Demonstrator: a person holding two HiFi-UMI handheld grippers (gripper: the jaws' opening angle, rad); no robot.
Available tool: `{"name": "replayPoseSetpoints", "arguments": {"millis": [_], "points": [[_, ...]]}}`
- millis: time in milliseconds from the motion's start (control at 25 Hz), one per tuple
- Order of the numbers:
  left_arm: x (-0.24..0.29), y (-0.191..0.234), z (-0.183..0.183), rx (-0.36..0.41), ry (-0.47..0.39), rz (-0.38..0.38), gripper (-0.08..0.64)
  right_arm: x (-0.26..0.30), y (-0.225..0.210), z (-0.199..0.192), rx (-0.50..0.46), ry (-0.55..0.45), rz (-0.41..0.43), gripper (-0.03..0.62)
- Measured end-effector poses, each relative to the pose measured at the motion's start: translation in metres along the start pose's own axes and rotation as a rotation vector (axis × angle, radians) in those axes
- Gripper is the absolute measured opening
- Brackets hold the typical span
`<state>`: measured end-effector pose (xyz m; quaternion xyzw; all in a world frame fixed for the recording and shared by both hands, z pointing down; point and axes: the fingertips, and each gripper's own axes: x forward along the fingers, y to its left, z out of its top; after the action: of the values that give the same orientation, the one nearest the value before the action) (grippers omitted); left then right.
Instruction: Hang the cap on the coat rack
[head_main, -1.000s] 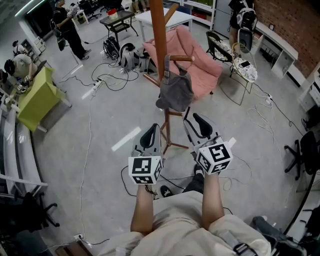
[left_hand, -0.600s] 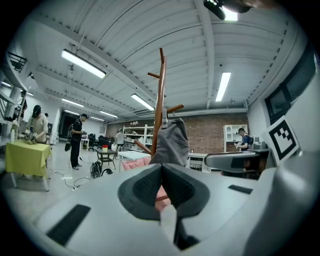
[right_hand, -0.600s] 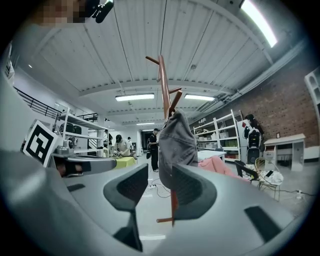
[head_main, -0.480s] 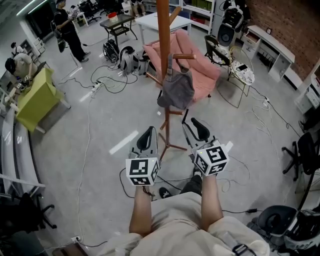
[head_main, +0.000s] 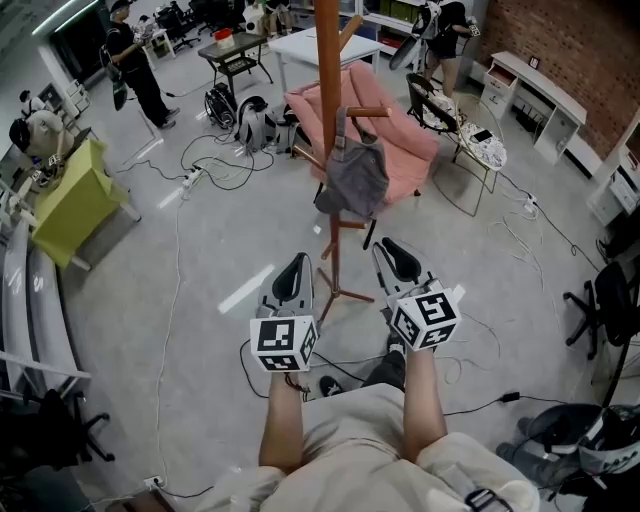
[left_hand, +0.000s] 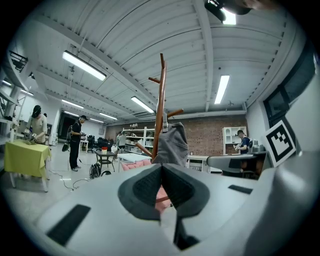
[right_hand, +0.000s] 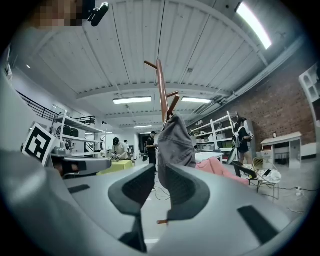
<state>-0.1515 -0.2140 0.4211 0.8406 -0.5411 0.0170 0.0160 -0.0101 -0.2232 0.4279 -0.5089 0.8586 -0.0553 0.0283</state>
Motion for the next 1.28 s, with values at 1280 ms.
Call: {"name": "replayPoseSetpoints", "arguments": {"millis": [1280], "points": [[-0.001,0.007,0.001,0.008,-0.001,-0.009,0.008,0.008,0.01,0.004,-0.032,0.008,0.015,0.003]]}}
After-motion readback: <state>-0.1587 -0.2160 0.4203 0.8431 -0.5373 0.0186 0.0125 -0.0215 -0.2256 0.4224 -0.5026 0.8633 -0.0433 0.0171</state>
